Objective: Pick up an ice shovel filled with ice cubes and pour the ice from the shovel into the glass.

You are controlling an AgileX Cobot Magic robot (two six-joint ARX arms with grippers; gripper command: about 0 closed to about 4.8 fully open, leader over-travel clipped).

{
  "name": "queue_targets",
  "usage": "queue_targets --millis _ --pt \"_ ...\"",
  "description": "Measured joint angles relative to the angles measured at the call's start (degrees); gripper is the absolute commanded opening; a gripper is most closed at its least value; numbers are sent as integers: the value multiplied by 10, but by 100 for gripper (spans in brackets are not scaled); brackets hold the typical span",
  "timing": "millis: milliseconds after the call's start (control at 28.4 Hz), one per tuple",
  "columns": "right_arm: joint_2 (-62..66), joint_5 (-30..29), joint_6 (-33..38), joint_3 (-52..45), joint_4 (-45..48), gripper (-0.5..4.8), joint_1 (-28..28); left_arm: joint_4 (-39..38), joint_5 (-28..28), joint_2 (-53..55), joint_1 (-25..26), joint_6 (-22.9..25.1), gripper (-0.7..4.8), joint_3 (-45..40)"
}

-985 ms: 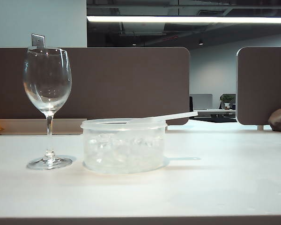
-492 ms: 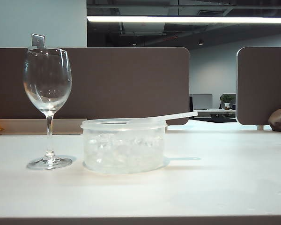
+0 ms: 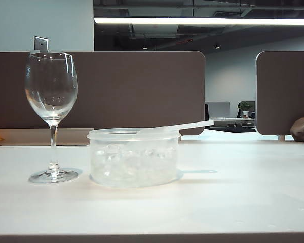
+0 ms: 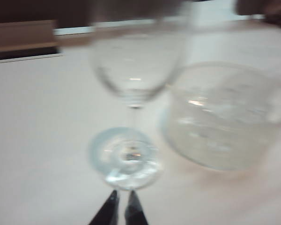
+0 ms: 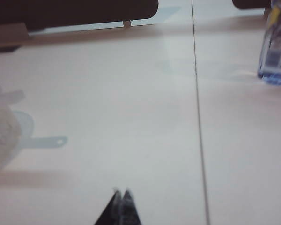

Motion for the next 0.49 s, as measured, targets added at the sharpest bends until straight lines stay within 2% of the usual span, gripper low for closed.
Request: queue_targets --millis 70,106,176,246,352,492 --pt "0 -4 50 0 0 -4 0 0 1 0 -36 0 29 0" --pt "0 -6 74 0 0 20 0 0 2 0 -43 0 29 0" --pt "0 -26 141 0 0 32 0 0 1 0 -45 0 29 0" --pt "0 -50 172 8 -7 31 0 0 0 0 -44 0 29 0" --pt "2 -46 189 52 -32 31 0 0 0 0 -44 0 29 0" --pt "1 24 148 154 -89 8 0 0 0 0 -44 0 29 0"
